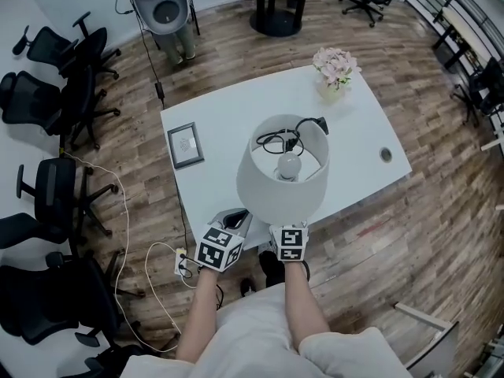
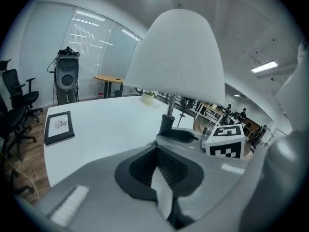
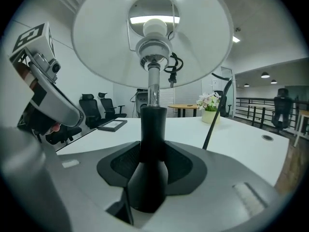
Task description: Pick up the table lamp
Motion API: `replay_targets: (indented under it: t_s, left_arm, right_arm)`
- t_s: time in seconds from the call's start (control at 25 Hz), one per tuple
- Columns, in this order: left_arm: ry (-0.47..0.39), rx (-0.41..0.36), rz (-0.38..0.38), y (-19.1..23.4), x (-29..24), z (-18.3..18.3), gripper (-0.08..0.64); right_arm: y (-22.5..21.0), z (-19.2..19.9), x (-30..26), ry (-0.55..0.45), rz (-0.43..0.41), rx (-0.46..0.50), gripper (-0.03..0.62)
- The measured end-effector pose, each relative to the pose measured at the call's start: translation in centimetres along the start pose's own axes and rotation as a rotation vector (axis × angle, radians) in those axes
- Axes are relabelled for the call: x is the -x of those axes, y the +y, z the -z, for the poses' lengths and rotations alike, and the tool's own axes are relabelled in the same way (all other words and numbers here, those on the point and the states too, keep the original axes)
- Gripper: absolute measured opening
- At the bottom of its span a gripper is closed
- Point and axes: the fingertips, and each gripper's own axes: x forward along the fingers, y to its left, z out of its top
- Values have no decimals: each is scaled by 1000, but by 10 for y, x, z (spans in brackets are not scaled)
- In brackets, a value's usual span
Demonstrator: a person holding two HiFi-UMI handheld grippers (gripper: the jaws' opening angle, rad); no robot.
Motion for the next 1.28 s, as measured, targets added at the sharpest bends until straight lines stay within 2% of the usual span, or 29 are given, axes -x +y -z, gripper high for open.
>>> replay_targets:
  t_s: [0.32,0.68,0.84,1.0,1.12,1.28]
  left_arm:
    - [-9,-30,-11,-8,9,7,0]
    - [-9,-33,-23,-9,20,11,0]
    - [-4,-35,-35,-9,23,10,0]
    - [-6,-29,-53,2,29,6,0]
    - [-1,-36,-70,8,33,5,0]
    - [-11,-43,-89,14,42,0,0]
  right_arm:
    - [-2,19,9,29,27,-7,175]
    - [0,13,8,27,29,-21,180]
    - [-2,10,3,33,30,-30,206]
    - [-1,-7,-8,12,20,-9,202]
    - [-1,-13,-15,9,20,4,156]
    - [-2,-15,-17,24,3,-3,153]
